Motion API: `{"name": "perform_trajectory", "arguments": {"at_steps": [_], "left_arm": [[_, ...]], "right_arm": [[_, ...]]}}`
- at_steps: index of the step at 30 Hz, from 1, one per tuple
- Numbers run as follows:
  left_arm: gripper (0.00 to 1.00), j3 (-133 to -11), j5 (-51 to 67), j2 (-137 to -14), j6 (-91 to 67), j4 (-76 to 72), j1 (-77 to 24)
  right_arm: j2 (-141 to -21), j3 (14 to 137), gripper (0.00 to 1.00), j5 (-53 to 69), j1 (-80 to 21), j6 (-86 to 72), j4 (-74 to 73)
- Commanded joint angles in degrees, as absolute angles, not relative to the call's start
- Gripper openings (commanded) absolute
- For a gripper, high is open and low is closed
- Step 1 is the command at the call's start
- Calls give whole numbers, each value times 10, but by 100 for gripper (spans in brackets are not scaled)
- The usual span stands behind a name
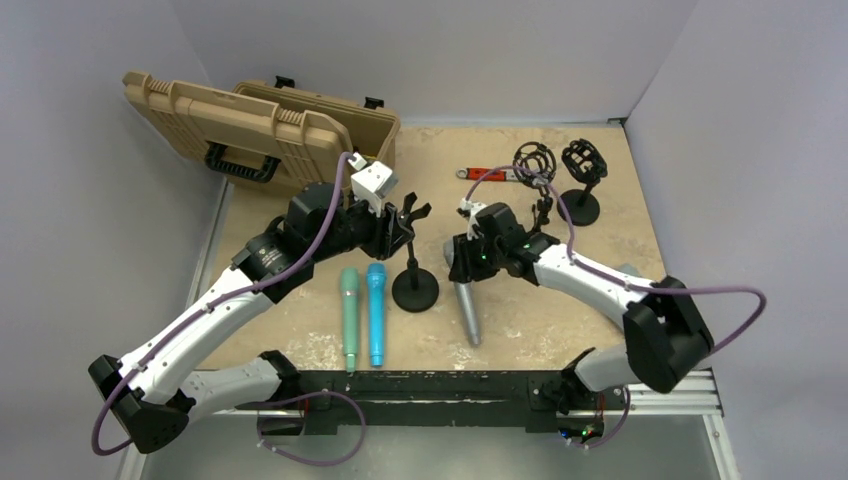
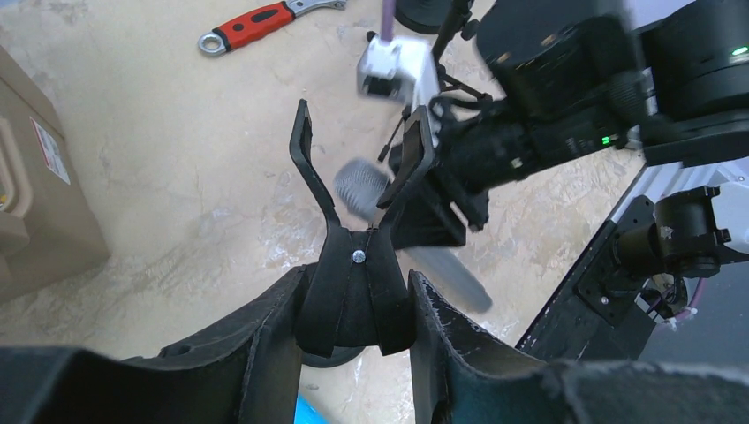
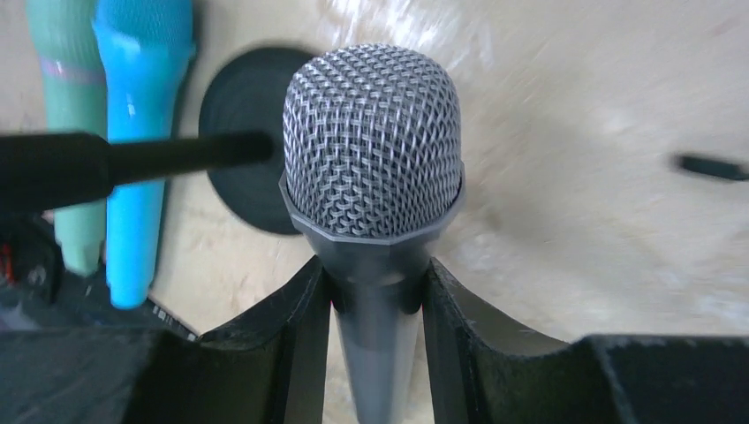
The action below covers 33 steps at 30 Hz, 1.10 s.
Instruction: Remove the microphone from the stand
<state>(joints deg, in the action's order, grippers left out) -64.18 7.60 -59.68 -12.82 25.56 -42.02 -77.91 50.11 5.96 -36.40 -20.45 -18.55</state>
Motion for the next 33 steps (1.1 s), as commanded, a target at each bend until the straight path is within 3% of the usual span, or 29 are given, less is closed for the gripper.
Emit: {"name": "perform_trajectory", "arguments": {"at_steps": [1, 14, 20, 33], "left_arm": [[2, -662, 69, -588, -134, 262, -418], [3, -663, 80, -588, -135, 262, -419], [9, -670, 84, -591, -126, 273, -420], [65, -665, 91, -580, -118, 266, -420]], "right_arm": [[-830, 469, 0, 222, -365, -238, -137], [-828, 374, 0, 97, -387, -319, -66], [-805, 377, 30, 55, -386, -316, -73], [-780, 407, 65, 44, -387, -299, -80]]}}
